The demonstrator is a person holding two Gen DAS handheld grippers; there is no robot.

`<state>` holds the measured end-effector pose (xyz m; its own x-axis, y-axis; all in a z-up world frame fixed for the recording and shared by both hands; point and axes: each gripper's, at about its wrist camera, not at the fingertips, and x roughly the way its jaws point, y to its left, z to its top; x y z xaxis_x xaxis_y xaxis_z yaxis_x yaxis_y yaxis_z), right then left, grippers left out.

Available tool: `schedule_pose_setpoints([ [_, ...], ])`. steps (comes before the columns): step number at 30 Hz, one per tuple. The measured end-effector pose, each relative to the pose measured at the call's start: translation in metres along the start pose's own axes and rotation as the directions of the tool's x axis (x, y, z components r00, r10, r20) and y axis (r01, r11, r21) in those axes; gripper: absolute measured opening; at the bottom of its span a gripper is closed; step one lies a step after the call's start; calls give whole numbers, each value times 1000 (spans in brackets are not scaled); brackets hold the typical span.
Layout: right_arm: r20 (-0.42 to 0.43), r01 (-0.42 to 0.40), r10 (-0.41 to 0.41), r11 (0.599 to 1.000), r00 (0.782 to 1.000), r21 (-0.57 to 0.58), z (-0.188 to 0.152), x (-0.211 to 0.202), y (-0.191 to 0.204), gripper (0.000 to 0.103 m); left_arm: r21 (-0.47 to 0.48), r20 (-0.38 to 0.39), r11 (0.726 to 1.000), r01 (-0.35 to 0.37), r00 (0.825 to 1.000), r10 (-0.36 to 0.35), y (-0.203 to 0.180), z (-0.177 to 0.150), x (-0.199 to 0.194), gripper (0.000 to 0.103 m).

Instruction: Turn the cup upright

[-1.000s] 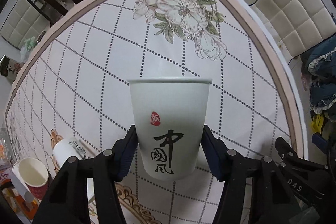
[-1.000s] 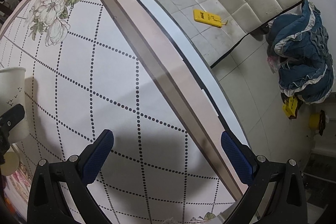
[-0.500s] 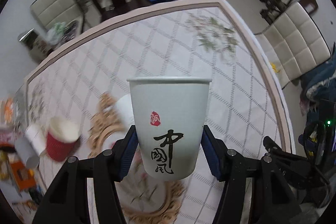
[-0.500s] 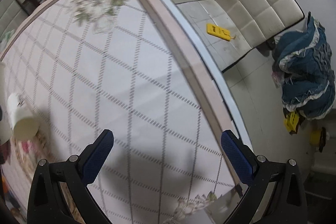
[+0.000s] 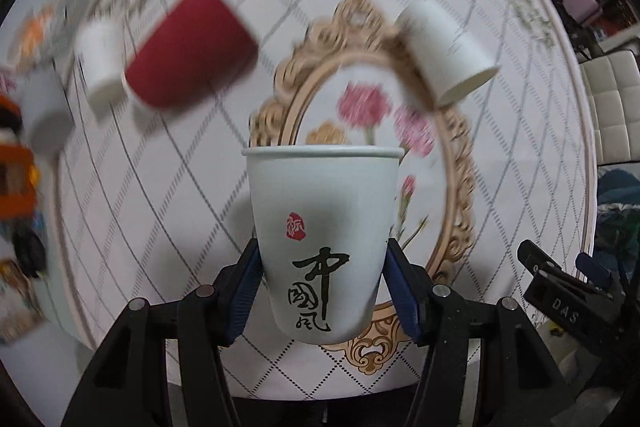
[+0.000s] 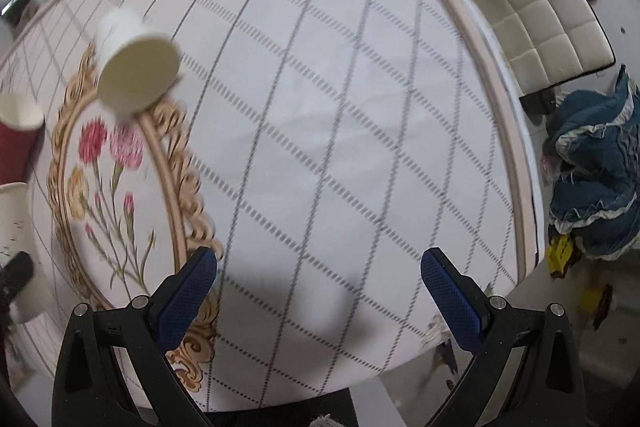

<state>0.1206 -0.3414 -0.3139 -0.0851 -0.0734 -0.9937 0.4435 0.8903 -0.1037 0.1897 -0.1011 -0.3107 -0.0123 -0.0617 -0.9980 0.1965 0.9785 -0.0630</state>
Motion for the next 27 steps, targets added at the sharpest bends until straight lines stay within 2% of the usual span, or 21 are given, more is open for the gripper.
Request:
schedule_pose_setpoints([
  [7,-22,47,-48,998,999,-36,-20,15,20,103,-18,-64,1000,10,998,-11,4,-17,42,56],
  [15,-34,75,-76,997,997,-26,-27,21,11,103,-27,-76,1000,16,997,-18,4,-13,53,59],
  [17,-34,77,-78,997,996,-22,-25,24,6,103,-18,-77,1000,5,997,-7,2,-10,52,73],
  [18,-34,77,-78,997,996,-21,-26,23,5,103,-14,-76,1000,5,997,-6,2,-8,52,88],
  [19,-34,79,-79,997,996,-20,-22,24,5,103,-7,-72,1000,11,997,-11,2,-9,53,96],
  [27,-27,76,-76,997,997,-10,-24,21,3,103,-11,-58,1000,6,998,-7,0,-7,52,96],
])
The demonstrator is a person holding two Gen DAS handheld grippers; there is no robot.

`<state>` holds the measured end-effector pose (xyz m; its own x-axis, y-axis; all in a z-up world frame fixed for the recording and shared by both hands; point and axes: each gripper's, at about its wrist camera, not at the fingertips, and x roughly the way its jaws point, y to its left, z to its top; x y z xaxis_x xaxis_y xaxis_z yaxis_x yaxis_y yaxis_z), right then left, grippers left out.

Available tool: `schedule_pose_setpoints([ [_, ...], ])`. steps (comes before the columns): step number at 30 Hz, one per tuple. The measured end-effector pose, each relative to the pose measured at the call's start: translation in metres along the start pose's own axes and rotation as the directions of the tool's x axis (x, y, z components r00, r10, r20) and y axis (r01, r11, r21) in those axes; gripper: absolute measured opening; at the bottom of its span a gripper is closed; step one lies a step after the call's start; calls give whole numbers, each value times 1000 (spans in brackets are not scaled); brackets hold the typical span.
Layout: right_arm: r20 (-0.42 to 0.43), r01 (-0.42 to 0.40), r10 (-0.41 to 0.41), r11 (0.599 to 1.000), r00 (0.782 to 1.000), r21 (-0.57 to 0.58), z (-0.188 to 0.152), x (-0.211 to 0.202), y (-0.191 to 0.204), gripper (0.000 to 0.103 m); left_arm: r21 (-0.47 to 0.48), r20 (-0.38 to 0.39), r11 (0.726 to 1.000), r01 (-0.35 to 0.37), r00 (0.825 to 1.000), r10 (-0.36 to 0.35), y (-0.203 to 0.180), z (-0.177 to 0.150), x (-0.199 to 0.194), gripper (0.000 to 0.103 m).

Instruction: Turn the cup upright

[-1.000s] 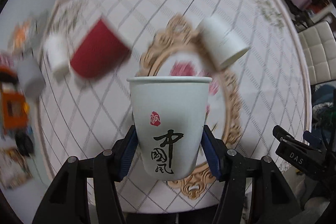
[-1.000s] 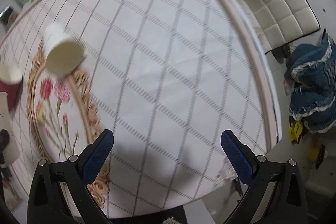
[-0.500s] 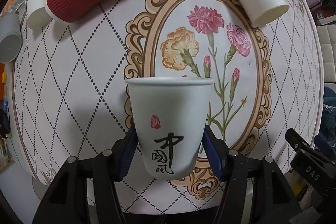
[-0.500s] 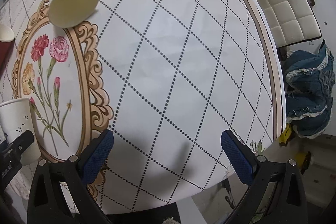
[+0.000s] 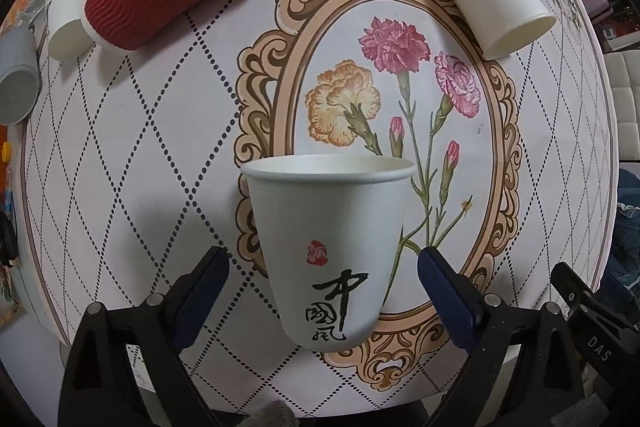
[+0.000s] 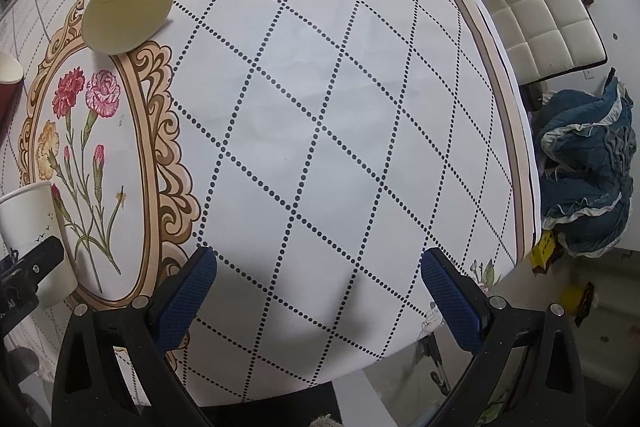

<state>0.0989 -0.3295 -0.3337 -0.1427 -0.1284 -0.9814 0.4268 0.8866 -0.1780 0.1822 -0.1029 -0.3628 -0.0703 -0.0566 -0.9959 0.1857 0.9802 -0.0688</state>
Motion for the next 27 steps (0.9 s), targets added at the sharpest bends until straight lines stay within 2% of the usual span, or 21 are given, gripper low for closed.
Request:
schedule_pose_setpoints([
  [6,2,-4,4,1000,1000,7,-2,0,-4,103,-14,-3,1000,15,1000,-15,-12,15,-21,96],
  [12,9,-14,14,1000,1000,18,-3,-4,-5,103,-15,105,1000,4,994,-3,3,4,-70,96],
  [16,19,-27,27,999,999,21,-4,-9,-3,103,-25,204,998,-49,978,53,24,-8,-110,96],
  [19,28,-39,39,999,999,15,-3,-14,2,103,-70,244,991,-111,962,124,52,-16,-121,96],
  [23,41,-77,77,997,996,-12,-6,-24,20,103,-129,227,974,-189,950,214,85,-23,-110,96],
  [27,66,-113,118,990,991,-81,-7,-39,55,103,-200,159,955,-217,955,250,122,-35,-83,96],
])
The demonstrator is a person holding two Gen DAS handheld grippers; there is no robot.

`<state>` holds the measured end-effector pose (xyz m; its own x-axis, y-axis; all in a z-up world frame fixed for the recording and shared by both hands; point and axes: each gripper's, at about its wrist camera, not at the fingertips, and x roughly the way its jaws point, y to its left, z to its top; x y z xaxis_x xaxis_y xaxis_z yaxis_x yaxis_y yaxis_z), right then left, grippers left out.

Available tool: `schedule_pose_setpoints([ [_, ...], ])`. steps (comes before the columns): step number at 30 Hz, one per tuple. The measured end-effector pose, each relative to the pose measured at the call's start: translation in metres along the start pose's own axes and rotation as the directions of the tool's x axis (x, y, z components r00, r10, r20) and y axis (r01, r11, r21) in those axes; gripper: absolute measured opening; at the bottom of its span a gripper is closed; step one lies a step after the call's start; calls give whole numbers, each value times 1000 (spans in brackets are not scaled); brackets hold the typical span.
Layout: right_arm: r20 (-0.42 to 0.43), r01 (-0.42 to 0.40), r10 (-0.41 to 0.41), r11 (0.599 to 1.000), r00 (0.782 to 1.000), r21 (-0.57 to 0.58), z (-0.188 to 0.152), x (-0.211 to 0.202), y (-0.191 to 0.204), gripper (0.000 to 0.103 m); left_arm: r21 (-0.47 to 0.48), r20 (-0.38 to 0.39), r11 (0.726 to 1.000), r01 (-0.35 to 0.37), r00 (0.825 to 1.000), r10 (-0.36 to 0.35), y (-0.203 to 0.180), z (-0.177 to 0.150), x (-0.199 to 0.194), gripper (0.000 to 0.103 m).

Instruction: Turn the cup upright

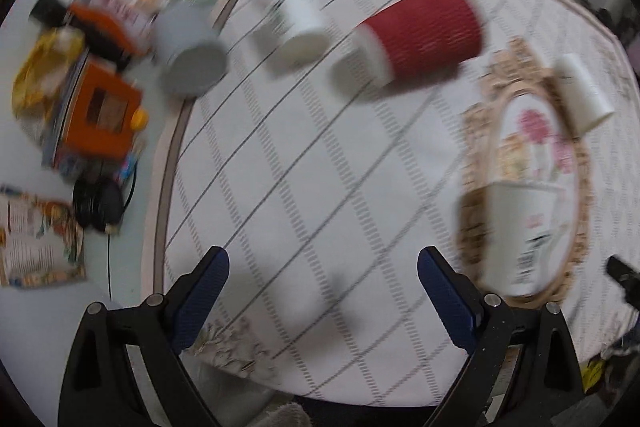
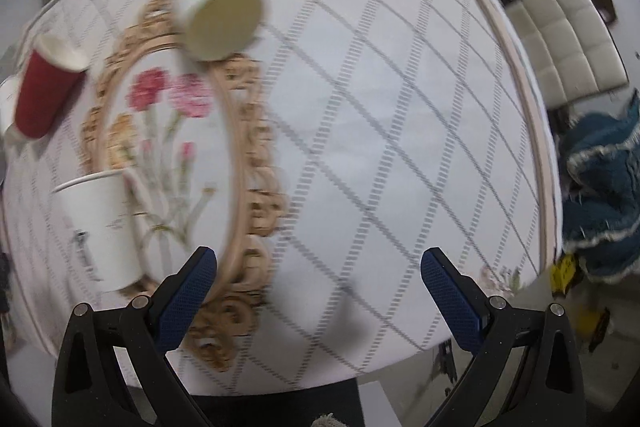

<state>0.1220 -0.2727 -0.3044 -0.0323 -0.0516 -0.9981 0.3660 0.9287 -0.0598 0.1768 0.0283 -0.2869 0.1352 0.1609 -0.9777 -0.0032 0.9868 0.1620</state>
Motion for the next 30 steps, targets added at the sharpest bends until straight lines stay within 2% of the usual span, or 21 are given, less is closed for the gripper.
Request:
schedule_pose_setpoints([
  [5,45,-25,30,995,999,-99,4,-10,57,103,-74,-58,997,-9,998,5,38,-14,23,96],
  [11,46,-68,79,975,996,-210,5,-14,121,103,-101,-62,995,-11,998,5,61,-19,31,96],
  [14,39,-77,89,967,995,-244,-1,-8,142,99,-99,-62,995,-11,998,5,65,-20,35,96],
  [17,18,-81,89,962,996,-260,1,0,158,94,-92,-68,996,-8,998,2,68,-20,39,96],
  [19,-7,-86,88,959,996,-271,2,6,166,83,-83,-69,996,-20,998,14,70,-19,42,96],
  [23,-36,-84,77,954,996,-289,4,16,179,75,-60,-65,998,-33,997,29,73,-17,47,96],
  [25,-58,-84,70,953,996,-290,6,21,183,65,-49,-56,998,-26,998,23,73,-16,47,96],
  [30,-64,-92,77,958,995,-273,9,21,184,64,-45,-57,999,8,998,-11,73,-8,49,101],
])
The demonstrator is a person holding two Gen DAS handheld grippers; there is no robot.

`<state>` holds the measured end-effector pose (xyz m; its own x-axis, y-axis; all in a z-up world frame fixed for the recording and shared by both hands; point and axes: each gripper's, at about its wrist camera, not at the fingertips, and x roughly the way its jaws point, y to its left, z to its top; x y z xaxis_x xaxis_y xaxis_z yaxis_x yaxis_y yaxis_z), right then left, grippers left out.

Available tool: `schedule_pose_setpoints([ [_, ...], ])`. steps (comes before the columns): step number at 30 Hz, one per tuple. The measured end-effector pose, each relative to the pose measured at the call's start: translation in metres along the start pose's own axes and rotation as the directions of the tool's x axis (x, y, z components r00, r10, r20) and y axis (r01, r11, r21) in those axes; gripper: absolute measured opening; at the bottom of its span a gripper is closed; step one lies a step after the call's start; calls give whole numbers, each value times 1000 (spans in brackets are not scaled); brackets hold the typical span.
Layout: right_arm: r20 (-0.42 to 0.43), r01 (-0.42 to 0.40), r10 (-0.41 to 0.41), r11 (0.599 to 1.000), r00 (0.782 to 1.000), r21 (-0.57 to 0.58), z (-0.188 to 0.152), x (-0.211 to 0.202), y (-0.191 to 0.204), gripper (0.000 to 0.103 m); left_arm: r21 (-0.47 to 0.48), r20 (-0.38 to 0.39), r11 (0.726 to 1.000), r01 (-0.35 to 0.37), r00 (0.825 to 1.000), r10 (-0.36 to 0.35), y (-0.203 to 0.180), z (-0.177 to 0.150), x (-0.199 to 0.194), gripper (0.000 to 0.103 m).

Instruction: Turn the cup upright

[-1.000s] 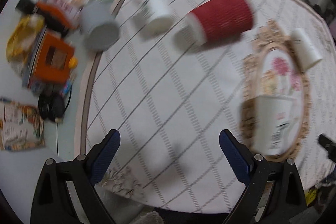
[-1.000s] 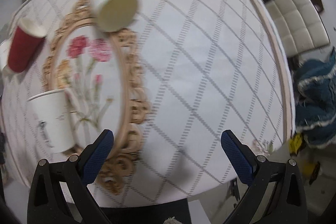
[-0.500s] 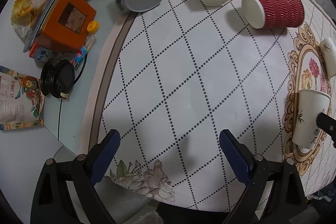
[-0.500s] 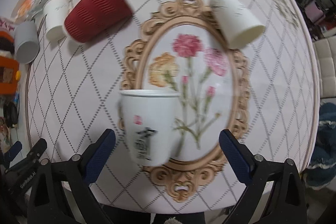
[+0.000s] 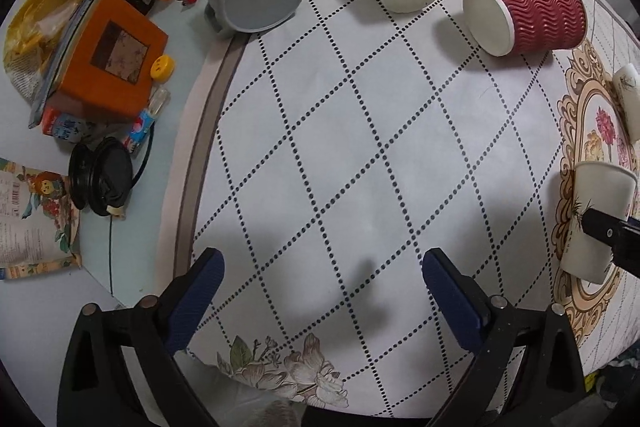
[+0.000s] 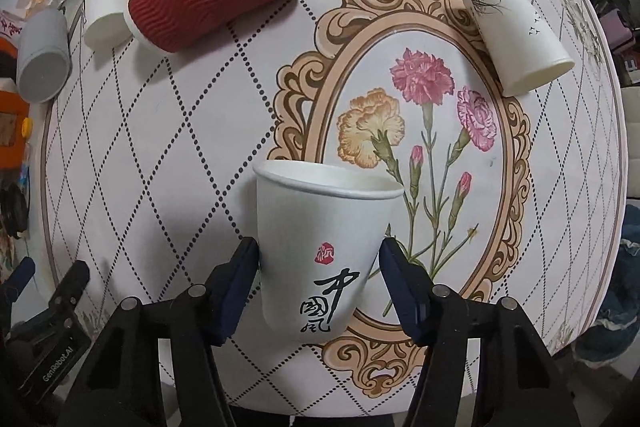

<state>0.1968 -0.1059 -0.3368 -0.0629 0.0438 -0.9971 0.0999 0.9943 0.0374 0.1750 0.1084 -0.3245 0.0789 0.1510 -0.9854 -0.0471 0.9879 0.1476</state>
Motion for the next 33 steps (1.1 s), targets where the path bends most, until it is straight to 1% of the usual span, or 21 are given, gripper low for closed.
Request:
schedule_pose_setpoints([
  [2,-2,-14,14,1000,1000,14,1,-1,-1,63,-6,-9,1000,21,1000,-21,0,3,1,101],
  [4,17,-41,41,999,999,36,6,-5,0,63,-20,-14,999,42,999,-42,1,5,0,101],
  [7,99,-69,63,996,993,53,5,-21,-5,63,-35,-22,997,65,998,-66,2,9,0,101],
  [10,206,-72,57,995,977,65,2,-40,-7,63,-43,-37,995,87,995,-89,-1,15,3,101],
  [11,262,-68,48,995,964,66,2,-47,-6,63,-43,-40,995,90,995,-92,-2,16,4,101],
  [13,348,-55,28,996,937,67,3,-56,-7,63,-38,-40,995,97,994,-99,-6,21,7,101],
  [15,443,-30,-3,997,897,67,2,-60,-4,63,-27,-39,995,98,994,-99,-10,25,10,101],
  [16,471,-18,-16,998,882,67,3,-60,-2,63,-17,-37,995,97,995,-97,-12,27,12,101],
  [17,515,2,-36,998,857,66,2,-57,1,63,-10,-36,995,94,995,-95,-15,30,13,101],
  [18,538,21,-53,998,841,66,3,-50,3,63,1,-34,996,91,995,-91,-17,33,14,101],
  [19,558,40,-70,997,827,65,-2,-44,5,63,9,-33,996,87,996,-87,-18,35,15,101],
  [20,572,55,-82,996,816,64,-3,-37,7,63,18,-30,996,84,996,-84,-20,36,16,101],
  [21,583,64,-89,996,807,63,-5,-31,8,63,27,-27,996,81,996,-80,-21,36,16,101],
  [23,592,81,-99,995,800,57,-9,-23,12,63,41,-18,996,77,997,-76,-27,38,14,101],
  [24,614,90,-102,995,783,50,-15,-22,13,63,51,-14,996,72,997,-71,-32,38,12,101],
  [26,627,102,-103,994,772,37,-26,-22,13,63,70,-7,996,59,998,-58,-39,34,12,101],
  [28,630,100,-100,994,770,35,-32,-19,13,64,78,-7,996,54,999,-53,-43,30,10,101],
  [33,618,76,-71,997,783,18,-47,-17,7,65,77,6,996,43,999,-43,-48,26,4,101],
])
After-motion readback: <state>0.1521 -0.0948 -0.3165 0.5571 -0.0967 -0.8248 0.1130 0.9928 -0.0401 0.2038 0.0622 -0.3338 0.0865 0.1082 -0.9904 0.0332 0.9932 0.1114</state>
